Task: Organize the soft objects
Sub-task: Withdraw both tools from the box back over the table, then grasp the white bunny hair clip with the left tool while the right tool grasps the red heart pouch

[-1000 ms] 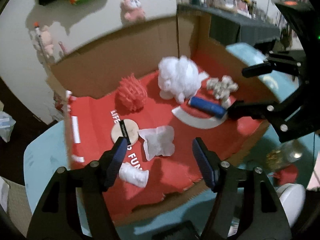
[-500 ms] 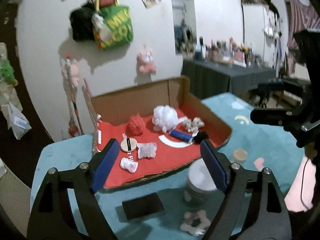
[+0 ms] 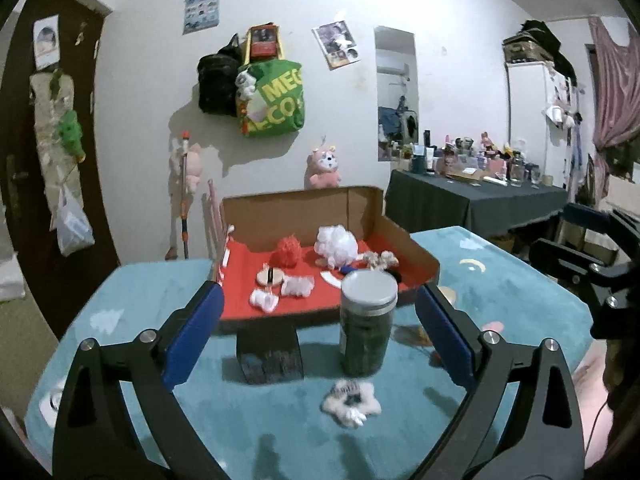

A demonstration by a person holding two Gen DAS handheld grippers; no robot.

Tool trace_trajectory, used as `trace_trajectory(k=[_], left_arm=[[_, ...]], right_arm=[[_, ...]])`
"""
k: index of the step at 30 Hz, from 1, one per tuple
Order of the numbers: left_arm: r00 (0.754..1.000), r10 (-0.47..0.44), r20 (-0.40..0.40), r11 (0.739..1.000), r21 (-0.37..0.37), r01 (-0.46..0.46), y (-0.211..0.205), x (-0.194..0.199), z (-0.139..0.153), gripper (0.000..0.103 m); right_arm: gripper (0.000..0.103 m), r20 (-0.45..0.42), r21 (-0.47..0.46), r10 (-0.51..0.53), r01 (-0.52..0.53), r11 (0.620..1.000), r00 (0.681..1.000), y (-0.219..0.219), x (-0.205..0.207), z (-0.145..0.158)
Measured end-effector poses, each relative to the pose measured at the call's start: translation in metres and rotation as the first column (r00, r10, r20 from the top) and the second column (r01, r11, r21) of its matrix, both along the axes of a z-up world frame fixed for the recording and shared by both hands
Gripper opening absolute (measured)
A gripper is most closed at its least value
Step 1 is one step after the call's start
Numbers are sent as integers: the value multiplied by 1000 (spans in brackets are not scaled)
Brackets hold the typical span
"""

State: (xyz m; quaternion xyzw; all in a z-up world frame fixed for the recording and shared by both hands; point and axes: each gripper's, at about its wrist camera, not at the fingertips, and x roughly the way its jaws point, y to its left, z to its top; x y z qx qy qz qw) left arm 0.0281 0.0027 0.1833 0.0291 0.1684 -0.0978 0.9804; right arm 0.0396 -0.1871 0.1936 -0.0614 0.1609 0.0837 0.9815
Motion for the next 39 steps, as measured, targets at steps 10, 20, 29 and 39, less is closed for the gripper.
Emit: trace_trajectory(k=[10, 20, 29, 39], left_arm=[[996, 36, -75, 999, -9, -37, -5, -13, -53, 98], [977, 39, -212, 999, 16, -36, -13, 7, -105, 98], [959, 40, -281, 999, 27, -34, -19, 25, -123, 98], [926, 32, -377, 999, 30, -23, -23, 58, -133, 98]], right_arm=[[103, -50, 56, -40, 43, 998, 998, -4, -12, -53], [103, -176, 36, -59, 66, 997, 983, -6, 6, -111], [103, -252, 55, -60, 76, 996, 966, -19, 23, -131], [103, -328, 17, -54, 63, 998, 943, -29, 55, -141]])
